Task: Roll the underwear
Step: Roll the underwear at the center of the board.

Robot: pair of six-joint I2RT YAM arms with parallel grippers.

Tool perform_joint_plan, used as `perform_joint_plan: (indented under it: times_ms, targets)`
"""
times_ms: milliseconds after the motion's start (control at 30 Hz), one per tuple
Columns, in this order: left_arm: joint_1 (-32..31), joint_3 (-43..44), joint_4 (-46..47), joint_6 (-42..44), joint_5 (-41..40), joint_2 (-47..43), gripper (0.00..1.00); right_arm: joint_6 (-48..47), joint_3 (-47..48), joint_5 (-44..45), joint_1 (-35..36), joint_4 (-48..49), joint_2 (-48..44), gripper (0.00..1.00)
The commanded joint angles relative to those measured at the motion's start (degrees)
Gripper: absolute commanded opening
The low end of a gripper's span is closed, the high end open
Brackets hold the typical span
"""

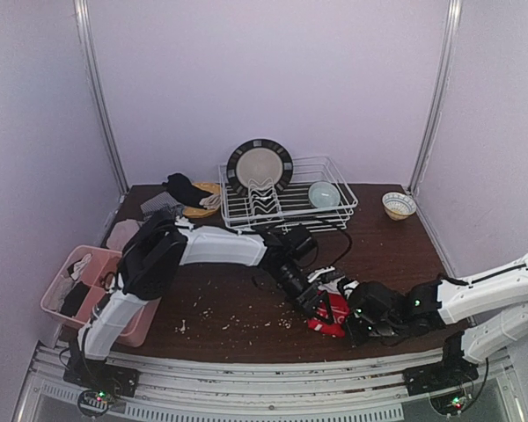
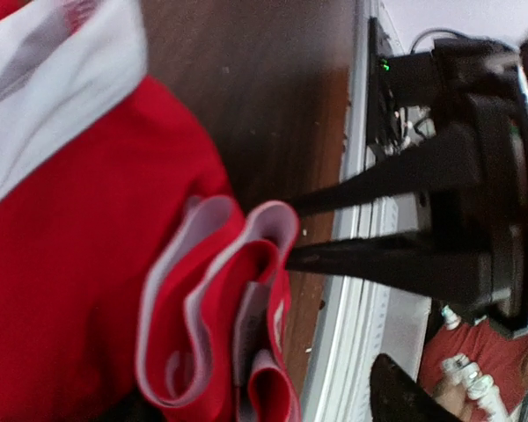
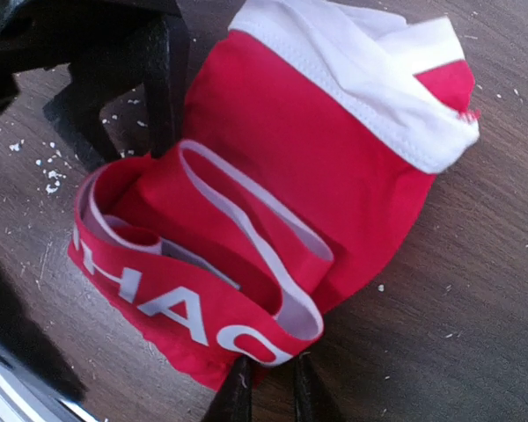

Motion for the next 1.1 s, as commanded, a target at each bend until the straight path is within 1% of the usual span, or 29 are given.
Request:
perform_joint_plan:
  times_ms: [0,33,67,267,333,467,533,600,700,767,1000,1067]
  targets:
    - [0.41,-4.12,1.47,-0.11,-4.82,-4.39,0.89,2.11,-1.67,-1.69,-0.69,1.17,0.54,0.16]
    - [0.41,-4.76,1.44,-0.14,-5.55,-5.4,0.97,2.2,-1.72,-1.71,-0.81,1.11,0.48,0.16]
    - [0.41,-5.32,1.45,-0.04,-6.38,-6.14,0.97,2.1,-1.59,-1.8,-0.84,1.05,0.43,0.16]
    - [0.41,-10.08,2.92,-0.94,-10.9,-10.03,0.98,1.78,-0.13,-2.92,-1.0,0.69,0.1,0.17]
    - [0.41,-10.72,3.06,-1.19,-12.19,-10.35,0.98,1.01,0.34,-4.62,-0.76,0.96,-1.6,0.2]
    - [0.41,-10.95,3.32,-2.13,-15.17,-10.56,0.98,0.38,1.2,-4.67,0.64,-0.46,-7.47,0.29]
    - [0.49,-10.94,3.61,-2.76,-16.6,-10.92,0.98,-0.25,1.41,-4.42,1.92,-1.21,-10.2,0.3]
    - [0.65,-11.28,4.34,-3.19,-17.98,-12.13,0.98,-0.92,1.5,-5.08,2.7,-1.18,-11.82,0.28]
    - [0.82,-12.56,5.69,-3.49,-20.16,-14.64,0.98,-2.22,1.6,-5.85,2.94,0.67,-11.19,0.18]
    - [0.97,-13.14,5.81,-3.53,-21.89,-16.09,0.98,-2.97,2.86,-5.66,2.93,1.22,-8.63,0.14]
    - [1.35,-17.44,7.64,-4.95,-27.15,-21.29,0.98,-3.59,6.6,-4.47,2.28,6.54,-1.18,0.13]
    - [2.12,-20.94,9.17,-7.05,-29.22,-23.47,0.98,-3.91,8.12,-4.9,1.68,7.37,0.57,0.13]
